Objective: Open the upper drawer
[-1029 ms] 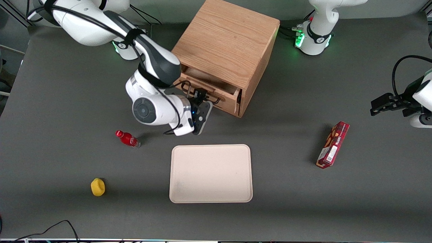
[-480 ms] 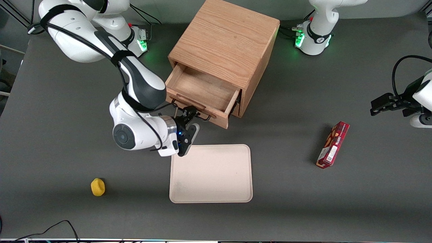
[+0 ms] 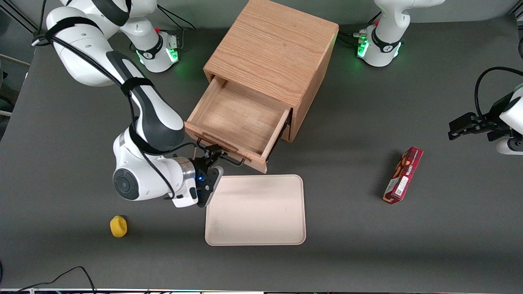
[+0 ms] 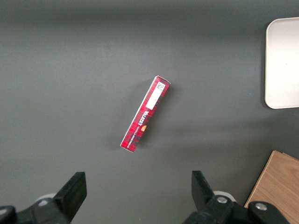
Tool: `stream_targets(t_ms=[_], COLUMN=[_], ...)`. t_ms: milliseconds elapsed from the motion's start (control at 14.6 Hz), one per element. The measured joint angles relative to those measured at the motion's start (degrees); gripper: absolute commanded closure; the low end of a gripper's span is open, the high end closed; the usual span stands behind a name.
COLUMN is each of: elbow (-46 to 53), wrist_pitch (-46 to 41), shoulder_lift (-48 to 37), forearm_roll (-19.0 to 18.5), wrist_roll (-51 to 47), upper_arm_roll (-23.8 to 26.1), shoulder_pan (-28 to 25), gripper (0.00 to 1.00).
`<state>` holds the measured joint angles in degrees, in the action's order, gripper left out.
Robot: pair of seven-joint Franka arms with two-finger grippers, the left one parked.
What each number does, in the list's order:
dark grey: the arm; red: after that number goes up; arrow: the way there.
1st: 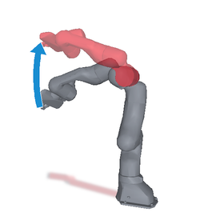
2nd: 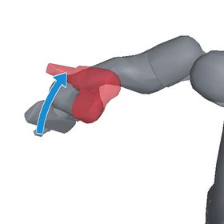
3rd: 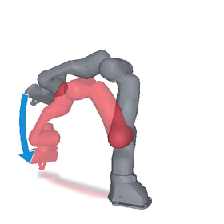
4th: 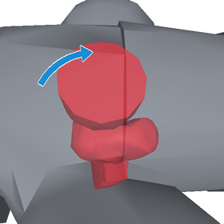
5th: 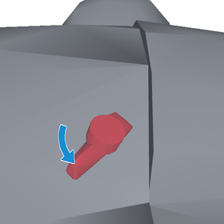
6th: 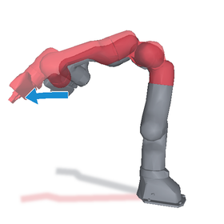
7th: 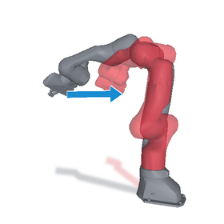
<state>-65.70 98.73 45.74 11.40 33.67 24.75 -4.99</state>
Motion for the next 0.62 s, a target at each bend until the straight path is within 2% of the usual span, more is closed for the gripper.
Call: stream_targets(t_ms=[618], elbow=[8.2], wrist_pitch=[-4.5], shoulder_lift=[2.2], forearm_roll=[-0.1], wrist_roll=[1.3], upper_arm_roll=[-3.9], shoulder_pan=[-0.3], gripper=[0.0])
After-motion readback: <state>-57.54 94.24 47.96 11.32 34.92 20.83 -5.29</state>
